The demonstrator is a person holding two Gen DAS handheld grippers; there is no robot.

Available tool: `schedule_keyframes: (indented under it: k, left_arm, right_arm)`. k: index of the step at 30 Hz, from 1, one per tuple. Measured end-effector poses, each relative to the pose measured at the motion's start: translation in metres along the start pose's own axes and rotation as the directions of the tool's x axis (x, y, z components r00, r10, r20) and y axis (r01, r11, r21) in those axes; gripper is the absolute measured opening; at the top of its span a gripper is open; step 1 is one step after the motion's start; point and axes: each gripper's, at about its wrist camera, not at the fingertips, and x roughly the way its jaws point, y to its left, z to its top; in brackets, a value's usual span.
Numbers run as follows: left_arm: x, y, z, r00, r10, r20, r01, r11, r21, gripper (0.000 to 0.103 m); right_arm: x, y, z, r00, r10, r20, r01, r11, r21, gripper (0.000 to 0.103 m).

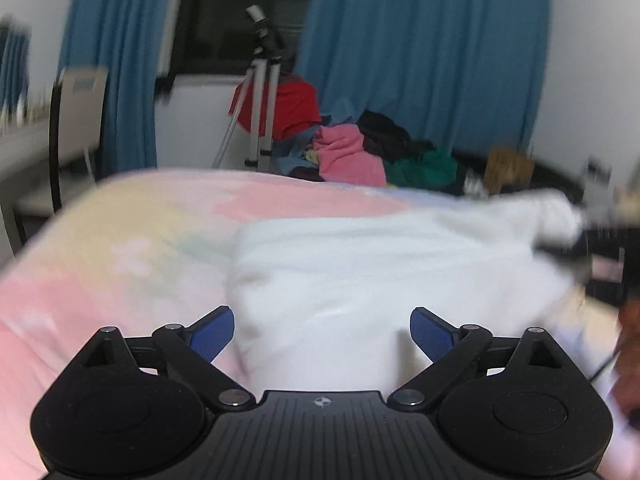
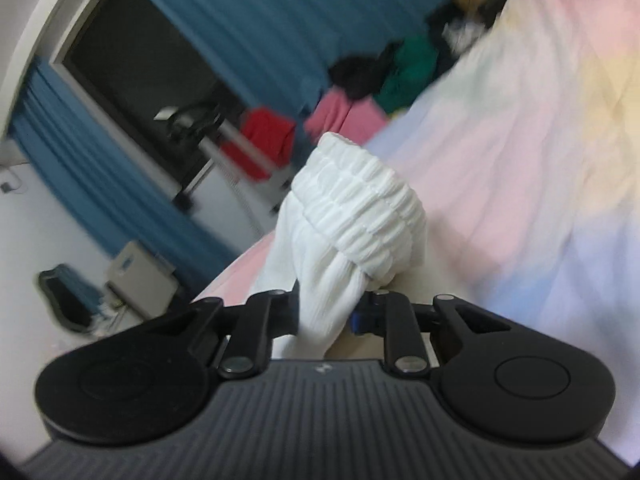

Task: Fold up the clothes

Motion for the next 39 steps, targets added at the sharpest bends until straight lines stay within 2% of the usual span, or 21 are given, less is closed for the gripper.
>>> schedule_keyframes:
  k: [1, 4, 6, 7, 9, 10, 11, 13, 15, 18, 20, 21, 23, 24, 26, 29, 33, 35, 39]
  left_arm:
    - [0.000, 0.007, 0.004, 1.000, -0.012, -0.003, 0.012, 0.999, -0.044, 0.097]
    - [0.002, 0.025, 0.008, 1.000, 0.011, -0.017, -0.013, 0.992, -0.124, 0.097]
    - [0.011, 0.041, 0.009, 0.998, 0.013, -0.056, -0.023, 0.983, -0.182, 0.097]
    - [0.016, 0.049, 0.008, 0.997, -0.004, -0.081, -0.014, 0.976, -0.219, 0.097]
    - [0.025, 0.065, 0.003, 0.990, -0.056, -0.128, 0.015, 0.953, -0.302, 0.097]
    - [0.030, 0.073, 0.001, 0.985, -0.090, -0.148, 0.034, 0.937, -0.348, 0.097]
    - [0.032, 0.080, -0.002, 0.981, -0.112, -0.161, 0.041, 0.920, -0.389, 0.098]
    - [0.041, 0.092, -0.005, 0.970, -0.167, -0.179, 0.069, 0.889, -0.452, 0.099]
    - [0.050, 0.098, -0.009, 0.956, -0.215, -0.201, 0.095, 0.870, -0.484, 0.100]
    - [0.064, 0.111, -0.014, 0.929, -0.300, -0.217, 0.144, 0.834, -0.533, 0.099]
    - [0.065, 0.116, -0.020, 0.923, -0.325, -0.208, 0.161, 0.814, -0.557, 0.096]
    - [0.065, 0.119, -0.021, 0.918, -0.339, -0.204, 0.171, 0.805, -0.568, 0.088]
    - [0.065, 0.125, -0.023, 0.910, -0.366, -0.196, 0.190, 0.787, -0.587, 0.073]
    - [0.060, 0.125, -0.023, 0.914, -0.359, -0.190, 0.197, 0.800, -0.566, 0.063]
    - [0.049, 0.124, -0.022, 0.921, -0.346, -0.177, 0.210, 0.826, -0.523, 0.051]
    - [0.032, 0.122, -0.020, 0.932, -0.328, -0.156, 0.227, 0.860, -0.457, 0.038]
    - [0.003, 0.122, -0.006, 0.931, -0.354, -0.089, 0.276, 0.843, -0.462, 0.026]
    - [-0.002, 0.111, 0.011, 0.920, -0.388, -0.049, 0.322, 0.822, -0.469, 0.023]
    - [-0.013, 0.062, 0.046, 0.898, -0.441, -0.005, 0.402, 0.823, -0.401, 0.019]
  right_arm:
    - [-0.004, -0.004, 0.002, 0.999, -0.034, 0.024, 0.034, 0.999, -0.016, 0.022]
    - [0.004, -0.028, -0.002, 0.986, -0.155, -0.064, 0.157, 0.987, 0.025, 0.025]
    - [0.007, -0.040, -0.005, 0.983, -0.150, -0.104, 0.159, 0.984, 0.077, 0.029]
    - [0.009, -0.039, -0.004, 0.982, -0.151, -0.117, 0.159, 0.986, 0.059, 0.034]
    - [0.013, -0.035, -0.003, 0.978, -0.154, -0.142, 0.158, 0.987, 0.016, 0.053]
    - [0.017, -0.035, -0.004, 0.975, -0.157, -0.155, 0.160, 0.987, 0.002, 0.072]
    - [0.021, -0.035, -0.006, 0.973, -0.161, -0.167, 0.162, 0.987, -0.011, 0.082]
    - [0.029, -0.035, -0.010, 0.967, -0.169, -0.192, 0.165, 0.986, -0.038, 0.083]
    - [0.042, -0.039, -0.013, 0.968, -0.123, -0.220, 0.130, 0.991, 0.020, 0.088]
    - [0.056, -0.047, -0.016, 0.967, -0.073, -0.243, 0.093, 0.993, 0.069, 0.088]
    - [0.053, -0.048, -0.017, 0.968, -0.049, -0.245, 0.074, 0.993, 0.096, 0.086]
    - [0.050, -0.045, -0.017, 0.968, -0.045, -0.246, 0.067, 0.994, 0.083, 0.083]
    - [0.041, -0.036, -0.018, 0.970, -0.051, -0.239, 0.064, 0.997, 0.046, 0.066]
    - [0.039, -0.033, -0.016, 0.971, -0.060, -0.230, 0.071, 0.997, 0.039, 0.062]
    - [0.033, -0.027, -0.014, 0.976, -0.071, -0.206, 0.080, 0.996, 0.035, 0.047]
    - [0.020, -0.015, -0.009, 0.984, -0.073, -0.164, 0.080, 0.996, 0.034, 0.042]
    - [-0.002, -0.002, 0.007, 0.992, -0.035, -0.119, 0.043, 0.997, 0.059, 0.040]
    - [-0.017, 0.003, 0.022, 0.996, -0.014, -0.088, 0.021, 0.997, 0.074, 0.040]
    - [-0.056, 0.000, 0.068, 1.000, -0.002, -0.003, 0.002, 0.997, 0.073, 0.040]
